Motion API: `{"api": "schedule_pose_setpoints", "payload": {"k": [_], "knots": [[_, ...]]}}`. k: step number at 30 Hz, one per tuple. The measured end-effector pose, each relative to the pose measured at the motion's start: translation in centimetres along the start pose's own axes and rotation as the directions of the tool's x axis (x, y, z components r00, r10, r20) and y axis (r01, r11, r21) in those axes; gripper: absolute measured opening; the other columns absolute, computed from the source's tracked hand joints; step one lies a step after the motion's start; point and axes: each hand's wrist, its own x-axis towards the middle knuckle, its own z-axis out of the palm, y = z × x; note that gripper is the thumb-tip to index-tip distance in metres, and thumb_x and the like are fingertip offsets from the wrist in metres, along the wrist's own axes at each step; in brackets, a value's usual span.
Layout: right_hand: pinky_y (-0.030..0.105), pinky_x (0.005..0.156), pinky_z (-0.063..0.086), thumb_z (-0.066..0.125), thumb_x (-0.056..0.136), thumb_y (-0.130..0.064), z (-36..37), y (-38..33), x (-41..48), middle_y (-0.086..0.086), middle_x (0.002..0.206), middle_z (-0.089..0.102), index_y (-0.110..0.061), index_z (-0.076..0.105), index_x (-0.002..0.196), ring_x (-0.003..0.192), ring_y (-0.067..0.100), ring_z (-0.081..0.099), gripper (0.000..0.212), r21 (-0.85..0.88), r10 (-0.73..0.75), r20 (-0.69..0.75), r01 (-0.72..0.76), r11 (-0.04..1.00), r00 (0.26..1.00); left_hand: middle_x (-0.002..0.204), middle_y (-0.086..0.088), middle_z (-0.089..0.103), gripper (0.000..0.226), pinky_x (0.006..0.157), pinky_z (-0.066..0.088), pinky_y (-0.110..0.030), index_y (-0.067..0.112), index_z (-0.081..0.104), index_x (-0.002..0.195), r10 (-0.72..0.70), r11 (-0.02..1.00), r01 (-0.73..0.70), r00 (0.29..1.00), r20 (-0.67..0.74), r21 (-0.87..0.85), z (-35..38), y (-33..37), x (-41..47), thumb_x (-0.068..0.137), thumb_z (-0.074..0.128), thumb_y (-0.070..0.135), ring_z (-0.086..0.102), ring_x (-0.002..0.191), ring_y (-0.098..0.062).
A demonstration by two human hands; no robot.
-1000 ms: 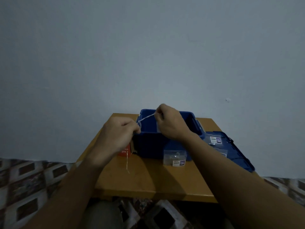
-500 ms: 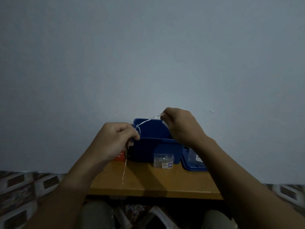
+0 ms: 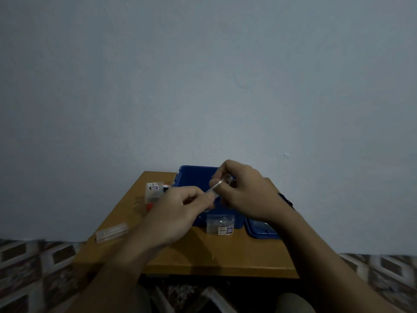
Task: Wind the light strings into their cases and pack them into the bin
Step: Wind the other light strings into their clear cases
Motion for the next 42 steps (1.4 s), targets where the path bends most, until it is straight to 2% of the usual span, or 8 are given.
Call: {"api": "schedule_pose_setpoints", "payload": {"k": [5, 10, 13, 18, 25, 31, 38, 42], "knots": [[0.015, 0.055, 0.045, 0.064, 0.093, -0.02, -0.1, 0.7, -0.9, -0.007, 0.084, 0.068, -0.023, 0.061, 0.093, 0.07, 0.002, 0.062, 0.004, -0.012, -0.022, -0.007, 0.022, 1.0, 1.0, 0.084, -0.005, 0.074, 0.033, 0.075, 0.053, -0.032, 0.011, 0.072, 0.082, -0.011, 0.985, 0.001, 0.998, -0.056, -0.173, -0.5, -0.8, -0.1, 0.1, 0.051, 0.03, 0.07, 0.08, -0.023], [0.044, 0.074, 0.059, 0.066, 0.094, -0.018, 0.1, 0.8, -1.3, 0.002, 0.086, 0.073, -0.022, 0.065, 0.093, 0.082, 0.022, 0.07, 0.005, 0.172, -0.05, -0.006, 0.051, 0.984, 0.999, 0.062, -0.005, 0.056, 0.029, 0.041, 0.031, -0.022, 0.007, 0.07, 0.095, -0.145, 0.926, 0.128, 0.989, -0.021, -0.356, 0.0, -0.8, -0.4, 0.103, 0.049, 0.025, 0.039, 0.043, -0.012], [0.043, 0.079, 0.06, 0.064, 0.096, -0.013, -0.1, 0.6, -1.7, 0.008, 0.091, 0.073, -0.017, 0.065, 0.101, 0.084, 0.021, 0.071, 0.006, 0.318, -0.033, 0.021, 0.025, 0.948, 0.999, 0.051, 0.001, 0.042, 0.024, 0.036, 0.022, -0.019, 0.009, 0.071, 0.097, -0.177, 0.907, 0.153, 0.984, -0.026, -0.392, -0.3, -0.9, -0.4, 0.096, 0.059, 0.03, 0.028, 0.038, -0.008], [0.03, 0.069, 0.058, 0.061, 0.095, -0.003, -0.5, 0.3, -2.2, 0.015, 0.091, 0.071, -0.006, 0.065, 0.105, 0.077, 0.022, 0.068, 0.011, 0.538, 0.023, 0.061, -0.052, 0.841, 0.998, 0.052, -0.003, 0.037, 0.049, 0.038, 0.023, -0.022, 0.019, 0.073, 0.103, -0.103, 0.936, 0.086, 0.994, -0.031, -0.342, -0.4, -0.9, -0.7, 0.072, 0.067, 0.056, 0.028, 0.04, -0.01], [0.028, 0.067, 0.055, 0.056, 0.099, -0.007, -0.4, 0.2, -2.4, 0.009, 0.085, 0.07, -0.004, 0.064, 0.106, 0.075, 0.023, 0.067, 0.01, 0.644, 0.064, 0.068, -0.093, 0.759, 0.996, 0.041, 0.015, 0.047, 0.022, 0.039, 0.03, -0.012, 0.02, 0.069, 0.112, -0.014, 0.954, -0.017, 0.995, -0.102, -0.298, 0.3, -1.2, -0.4, 0.098, 0.055, 0.03, 0.041, 0.034, -0.002], [0.033, 0.066, 0.057, 0.062, 0.095, -0.004, 0.2, -0.2, -2.2, 0.011, 0.083, 0.07, -0.011, 0.063, 0.115, 0.072, 0.024, 0.065, 0.021, 0.709, 0.134, 0.048, -0.129, 0.694, 0.99, 0.045, 0.011, 0.045, 0.016, 0.043, 0.027, -0.021, 0.026, 0.065, 0.108, -0.02, 0.967, -0.018, 0.989, -0.145, -0.253, 0.8, -1.9, 0.0, 0.103, 0.051, 0.03, 0.033, 0.039, -0.003], [0.032, 0.067, 0.056, 0.062, 0.094, -0.005, 0.1, 0.4, -2.2, 0.016, 0.085, 0.069, -0.003, 0.066, 0.115, 0.071, 0.025, 0.066, 0.021, 0.756, 0.236, -0.003, -0.152, 0.637, 0.972, 0.055, 0.007, 0.051, 0.022, 0.047, 0.032, -0.024, 0.021, 0.069, 0.097, 0.053, 0.98, -0.058, 0.998, -0.029, -0.19, -0.1, -2.1, -0.2, 0.098, 0.054, 0.037, 0.04, 0.048, -0.011], [0.032, 0.068, 0.057, 0.064, 0.092, -0.004, -0.4, 0.6, -2.2, 0.019, 0.086, 0.069, 0.004, 0.066, 0.112, 0.073, 0.025, 0.067, 0.021, 0.768, 0.238, 0.027, -0.172, 0.616, 0.971, 0.064, 0.002, 0.059, 0.024, 0.065, 0.048, -0.026, 0.021, 0.072, 0.088, 0.051, 0.993, -0.048, 0.998, 0.022, -0.111, -0.7, -2.6, -0.2, 0.098, 0.054, 0.034, 0.057, 0.061, -0.012]]}}
